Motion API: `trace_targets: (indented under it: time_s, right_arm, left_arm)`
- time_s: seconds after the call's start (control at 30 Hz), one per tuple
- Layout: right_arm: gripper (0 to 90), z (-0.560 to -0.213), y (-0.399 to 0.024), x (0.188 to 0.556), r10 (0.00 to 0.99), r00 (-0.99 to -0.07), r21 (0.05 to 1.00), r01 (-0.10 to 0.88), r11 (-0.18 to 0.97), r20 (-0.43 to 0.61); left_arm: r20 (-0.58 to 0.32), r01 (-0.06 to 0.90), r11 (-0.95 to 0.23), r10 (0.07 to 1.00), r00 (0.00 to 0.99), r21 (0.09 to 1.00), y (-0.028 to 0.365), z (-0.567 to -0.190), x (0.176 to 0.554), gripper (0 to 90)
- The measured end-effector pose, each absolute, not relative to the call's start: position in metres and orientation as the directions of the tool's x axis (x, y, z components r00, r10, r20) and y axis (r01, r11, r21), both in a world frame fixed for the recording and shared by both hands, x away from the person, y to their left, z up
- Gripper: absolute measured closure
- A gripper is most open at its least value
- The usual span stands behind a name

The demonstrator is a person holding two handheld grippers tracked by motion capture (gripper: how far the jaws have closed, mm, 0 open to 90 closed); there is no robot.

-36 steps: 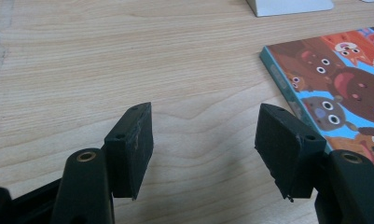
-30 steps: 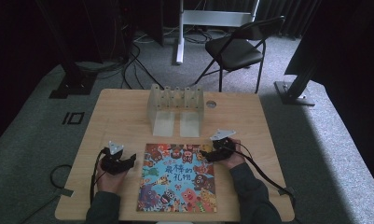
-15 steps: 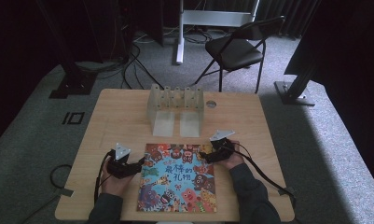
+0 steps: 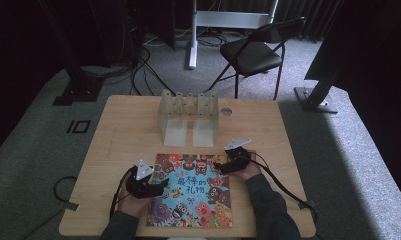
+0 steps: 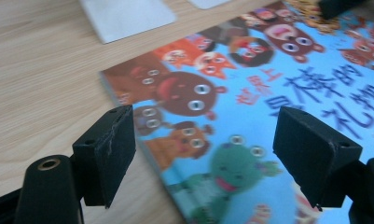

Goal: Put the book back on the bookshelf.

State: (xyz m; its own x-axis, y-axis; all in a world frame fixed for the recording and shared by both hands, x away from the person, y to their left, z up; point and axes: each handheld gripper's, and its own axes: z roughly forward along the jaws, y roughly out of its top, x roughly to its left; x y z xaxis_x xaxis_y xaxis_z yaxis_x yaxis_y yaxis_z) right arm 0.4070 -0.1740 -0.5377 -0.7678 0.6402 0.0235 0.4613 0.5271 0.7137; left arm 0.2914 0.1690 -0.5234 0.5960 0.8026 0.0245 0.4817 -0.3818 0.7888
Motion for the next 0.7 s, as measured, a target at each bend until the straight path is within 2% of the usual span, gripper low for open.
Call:
trace_targets:
  time_s: [0.33, 0.7]
  right_arm:
    - [20.7, -0.54, -0.175, 0.409, 0.634, -0.771, 0.71, 0.483, 0.512, 0.067]
    - [20.9, -0.539, -0.176, 0.41, 0.633, -0.767, 0.705, 0.503, 0.5, 0.099]
  left_arm:
    - [0.034, 0.437, -0.465, 0.713, 0.7, 0.77, 0.133, -0.527, 0.267, 15.2]
    - [0.054, 0.394, -0.522, 0.651, 0.757, 0.757, 0.111, -0.531, 0.25, 10.0]
